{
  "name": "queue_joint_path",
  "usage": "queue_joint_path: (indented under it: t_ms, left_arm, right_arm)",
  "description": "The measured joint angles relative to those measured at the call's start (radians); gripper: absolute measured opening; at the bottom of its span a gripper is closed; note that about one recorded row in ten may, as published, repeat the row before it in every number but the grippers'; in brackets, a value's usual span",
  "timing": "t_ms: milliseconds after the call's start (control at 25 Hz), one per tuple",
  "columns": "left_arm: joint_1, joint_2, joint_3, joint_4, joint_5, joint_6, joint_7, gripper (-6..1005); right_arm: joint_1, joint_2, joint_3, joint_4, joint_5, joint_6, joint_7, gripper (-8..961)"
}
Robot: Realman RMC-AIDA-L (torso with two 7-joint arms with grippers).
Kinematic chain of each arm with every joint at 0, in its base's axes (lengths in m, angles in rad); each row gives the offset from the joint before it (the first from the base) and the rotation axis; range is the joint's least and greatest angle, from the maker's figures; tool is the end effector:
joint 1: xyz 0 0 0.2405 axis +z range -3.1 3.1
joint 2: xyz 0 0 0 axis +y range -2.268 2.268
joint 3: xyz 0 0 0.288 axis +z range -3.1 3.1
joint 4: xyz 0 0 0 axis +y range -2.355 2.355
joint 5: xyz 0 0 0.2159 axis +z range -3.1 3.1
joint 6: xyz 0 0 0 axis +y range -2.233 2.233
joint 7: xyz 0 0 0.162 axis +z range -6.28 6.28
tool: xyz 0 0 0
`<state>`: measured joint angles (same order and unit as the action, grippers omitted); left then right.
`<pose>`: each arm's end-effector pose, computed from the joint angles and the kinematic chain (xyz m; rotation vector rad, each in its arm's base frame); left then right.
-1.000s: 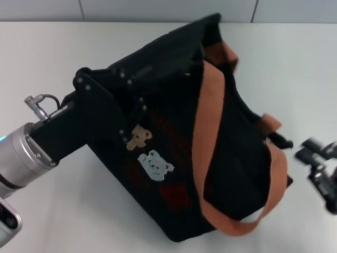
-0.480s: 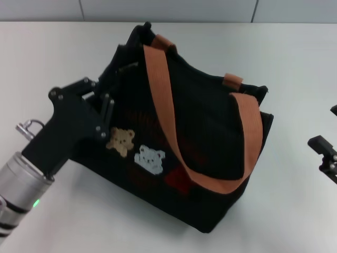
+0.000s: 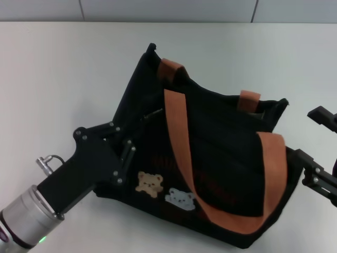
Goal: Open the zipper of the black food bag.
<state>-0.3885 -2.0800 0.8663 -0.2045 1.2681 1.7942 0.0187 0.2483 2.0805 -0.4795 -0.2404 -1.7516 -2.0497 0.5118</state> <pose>-0.2941 0.2338 -0.0854 -2.0905 -0.0023 -1.0414 0.3059 0.2111 -0.0203 -2.2156 0.0501 1.3375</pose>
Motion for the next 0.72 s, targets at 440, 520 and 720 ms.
queue_joint_path:
  t_ms: [440, 520, 720]
  left_arm:
    - [-0.019, 0.000, -0.071, 0.040, 0.043, -0.004, -0.148, 213]
    - [-0.016, 0.000, -0.091, 0.055, 0.042, 0.009, -0.148, 285]
    - [-0.014, 0.000, -0.096, 0.060, 0.042, 0.012, -0.149, 484]
  right_arm:
    - [0.005, -0.001, -0.005, 0.000, -0.018, -0.066, 0.002, 721]
    - [0.017, -0.001, -0.005, -0.004, -0.093, -0.108, 0.011, 721]
    - [0.069, -0.002, -0.006, -0.010, -0.234, -0.128, 0.049, 721]
